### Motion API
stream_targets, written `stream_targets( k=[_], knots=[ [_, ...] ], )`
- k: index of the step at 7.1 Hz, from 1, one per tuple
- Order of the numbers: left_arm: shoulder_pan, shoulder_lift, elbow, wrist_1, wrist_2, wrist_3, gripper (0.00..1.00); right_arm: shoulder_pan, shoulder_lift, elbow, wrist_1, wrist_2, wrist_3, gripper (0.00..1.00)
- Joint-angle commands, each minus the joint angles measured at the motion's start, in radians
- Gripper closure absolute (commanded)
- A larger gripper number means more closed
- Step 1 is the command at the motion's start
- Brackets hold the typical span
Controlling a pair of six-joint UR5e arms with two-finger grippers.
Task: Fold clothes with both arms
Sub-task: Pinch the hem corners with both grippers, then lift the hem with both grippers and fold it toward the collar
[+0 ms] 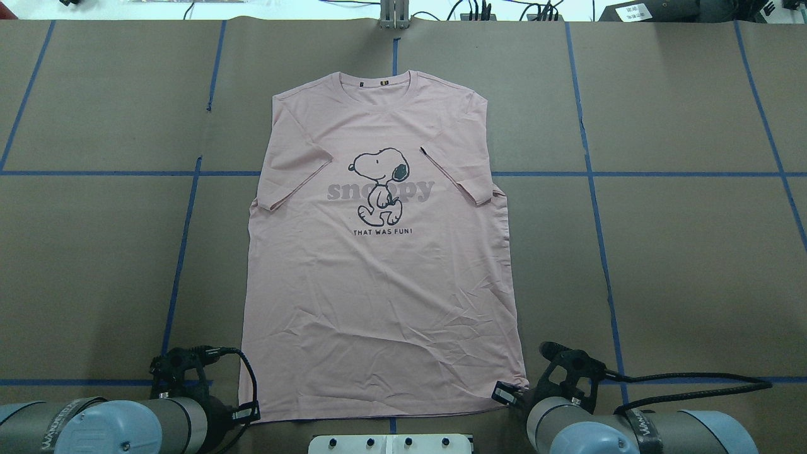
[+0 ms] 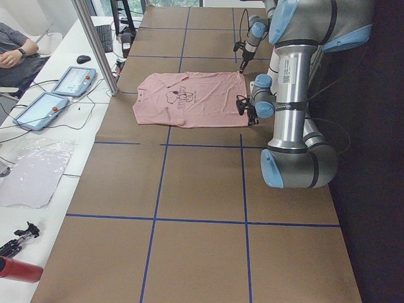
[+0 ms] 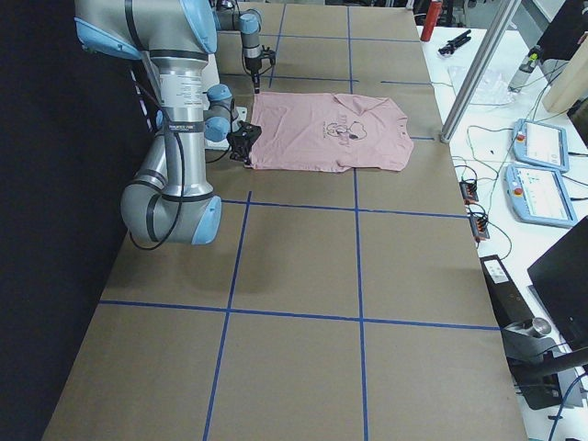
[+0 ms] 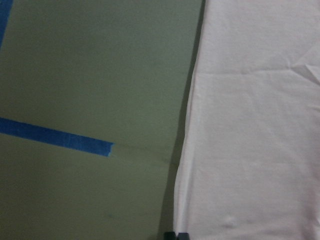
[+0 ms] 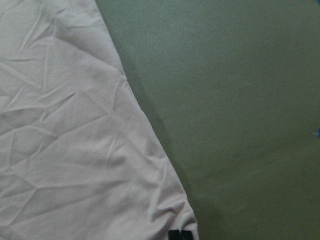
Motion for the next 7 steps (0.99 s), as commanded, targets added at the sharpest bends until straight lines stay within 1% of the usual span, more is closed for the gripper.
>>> stream_targets(
  k=[1,2,3,4,5,6,7],
  knots=[
    [-0.003,0.0,-0.045,0.005,-0.007,0.004,1.0,0.01,-0.001,0.086,-0.075,0.007,-0.003,1.0],
    [-0.014,-0.003,-0.146,0.084,-0.036,0.049,1.0,0.015,-0.001,0.17,-0.137,0.008,-0.004,1.0],
    [-0.017,-0.012,-0.308,0.265,-0.13,0.065,1.0,0.018,0.002,0.288,-0.247,0.043,-0.007,1.0],
    [-0.025,-0.097,-0.47,0.49,-0.207,0.066,1.0,0.03,0.029,0.406,-0.378,0.106,-0.007,1.0],
    [-0.082,-0.258,-0.555,0.676,-0.238,0.068,1.0,0.053,0.134,0.495,-0.538,0.161,-0.012,1.0],
    [-0.151,-0.376,-0.561,0.762,-0.298,0.091,1.0,0.091,0.279,0.531,-0.717,0.2,-0.029,1.0],
    [-0.182,-0.381,-0.537,0.764,-0.306,0.162,1.0,0.107,0.343,0.525,-0.796,0.203,-0.086,1.0]
  ],
)
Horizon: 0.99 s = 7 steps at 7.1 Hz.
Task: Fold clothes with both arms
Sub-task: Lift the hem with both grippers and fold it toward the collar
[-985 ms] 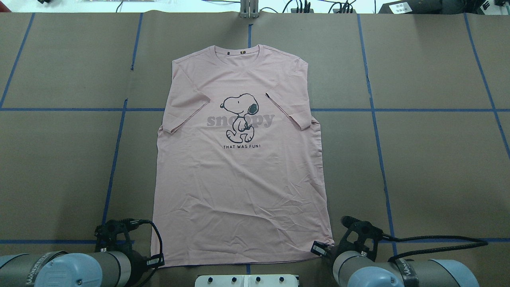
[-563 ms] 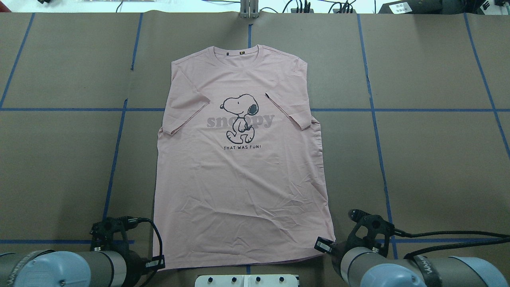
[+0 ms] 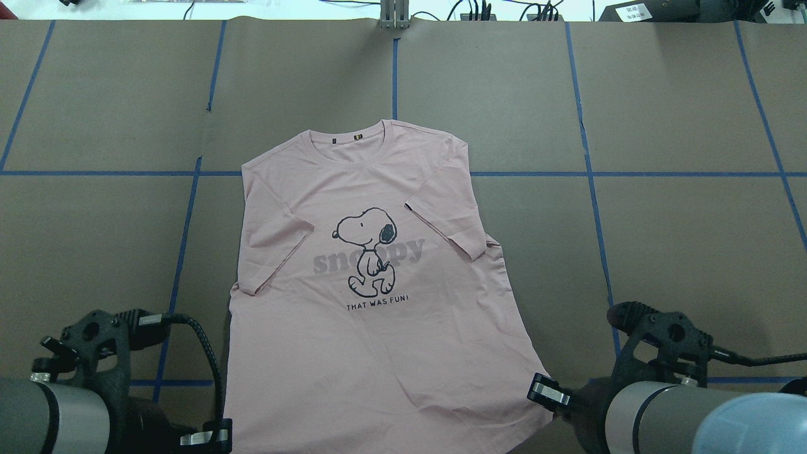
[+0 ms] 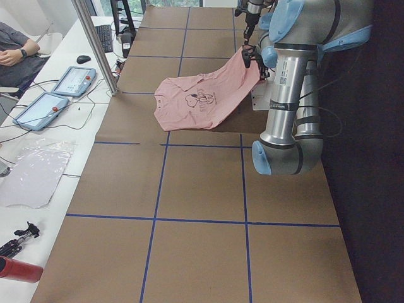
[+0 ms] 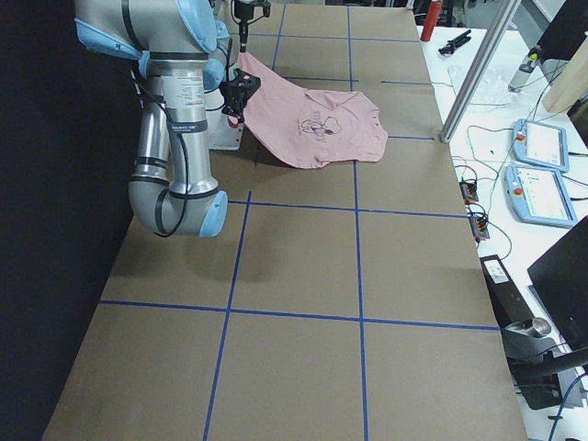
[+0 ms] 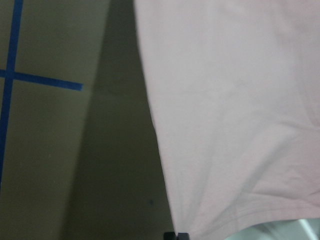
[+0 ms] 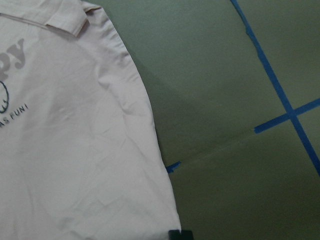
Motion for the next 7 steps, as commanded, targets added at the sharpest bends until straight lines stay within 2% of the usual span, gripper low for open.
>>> stream_targets(
  k=[1,2,3,4,6,7],
  knots=[
    [-0.079,-0.079,0.071,0.068,-0.03,0.155,1.0,0.047,0.121,-0.002,-0.153,0.024,-0.106,1.0],
    [-0.155,-0.084,0.148,0.065,-0.03,0.256,1.0,0.114,0.152,-0.083,-0.127,0.016,-0.186,1.0],
    [-0.248,-0.088,0.208,0.063,-0.033,0.356,1.0,0.203,0.176,-0.197,-0.025,0.022,-0.258,1.0],
    [-0.331,-0.097,0.275,0.054,-0.033,0.437,1.0,0.283,0.177,-0.343,0.132,0.03,-0.298,1.0],
    [-0.462,-0.125,0.471,-0.066,-0.033,0.562,1.0,0.418,0.199,-0.616,0.403,0.053,-0.354,1.0],
    [-0.526,-0.13,0.561,-0.134,-0.035,0.635,1.0,0.475,0.235,-0.71,0.456,0.065,-0.381,1.0]
  ],
)
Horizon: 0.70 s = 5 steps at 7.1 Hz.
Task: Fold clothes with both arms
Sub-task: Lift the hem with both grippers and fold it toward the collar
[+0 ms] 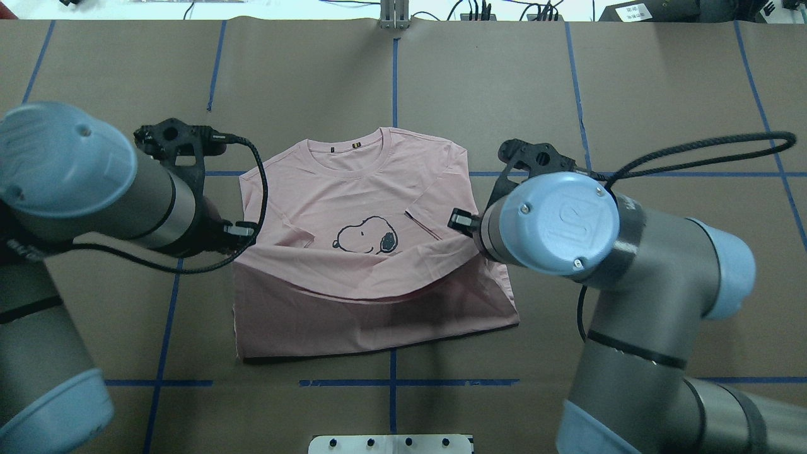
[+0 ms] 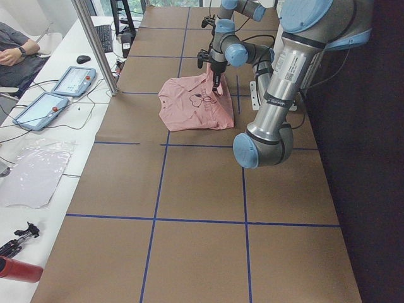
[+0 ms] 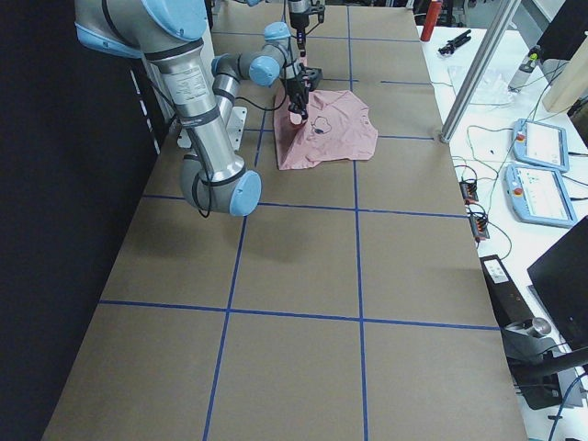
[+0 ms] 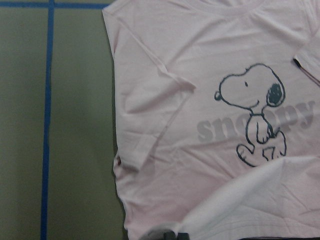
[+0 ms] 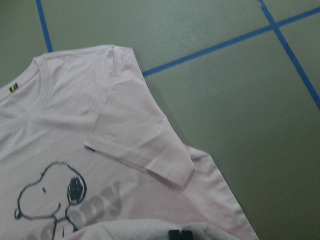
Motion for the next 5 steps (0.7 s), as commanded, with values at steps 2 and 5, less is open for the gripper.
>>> stream_targets(
  k=[2,5],
  knots=[
    [-0.168,-0.03,0.323,-0.248,0.0,0.162,1.0,0.166,0.129,-0.344,0.165,0.048,-0.087,1.0],
    [-0.199,-0.055,0.73,-0.639,0.057,0.195,0.71,0.211,0.285,-0.863,0.545,0.039,-0.107,0.55]
  ],
)
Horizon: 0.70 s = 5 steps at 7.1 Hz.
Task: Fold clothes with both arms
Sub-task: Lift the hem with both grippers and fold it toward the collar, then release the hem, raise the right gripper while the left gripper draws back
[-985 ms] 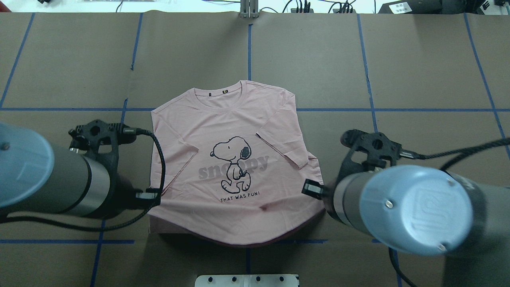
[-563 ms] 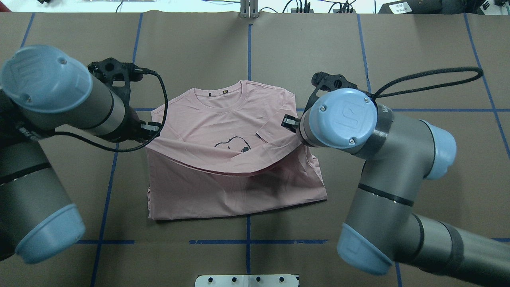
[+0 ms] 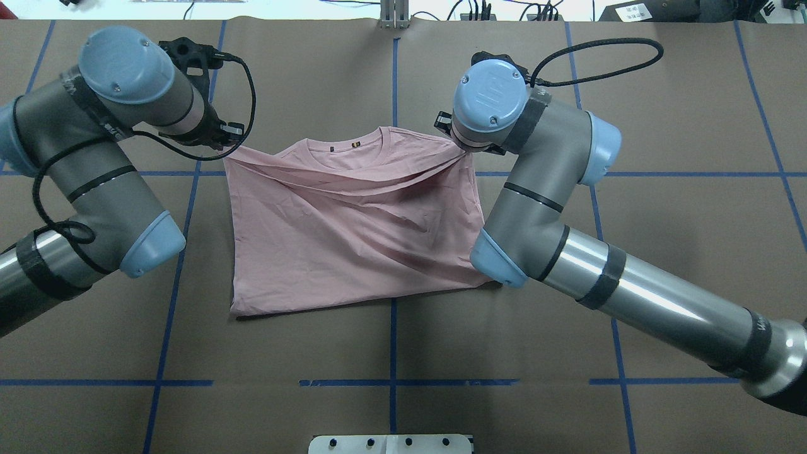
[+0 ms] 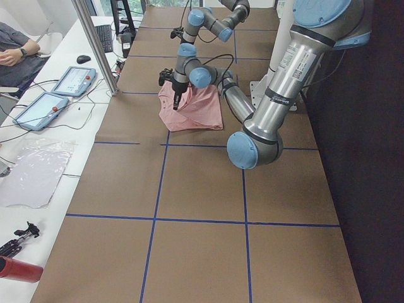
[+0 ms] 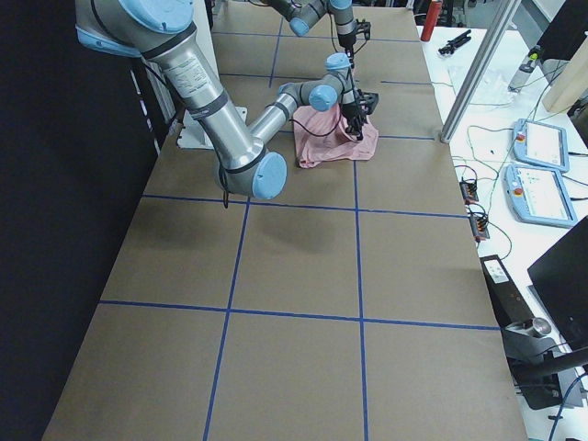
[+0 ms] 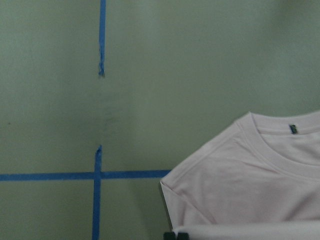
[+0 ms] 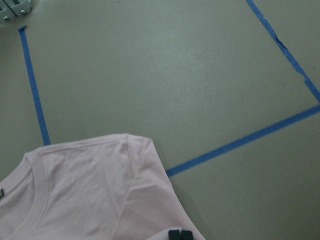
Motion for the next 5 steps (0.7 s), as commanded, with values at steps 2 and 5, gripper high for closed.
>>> stream_targets(
  k=[2,5],
  knots=[
    [-0.021,0.004,0.209,-0.228,0.01,0.125,0.0,0.041,0.112,-0.255,0.129,0.0,-0.099,0.0],
    [-0.014,0.162,-0.101,-0.222,0.006,0.164,0.0,0.095,0.01,-0.098,0.113,0.168,-0.246,0.0]
  ],
)
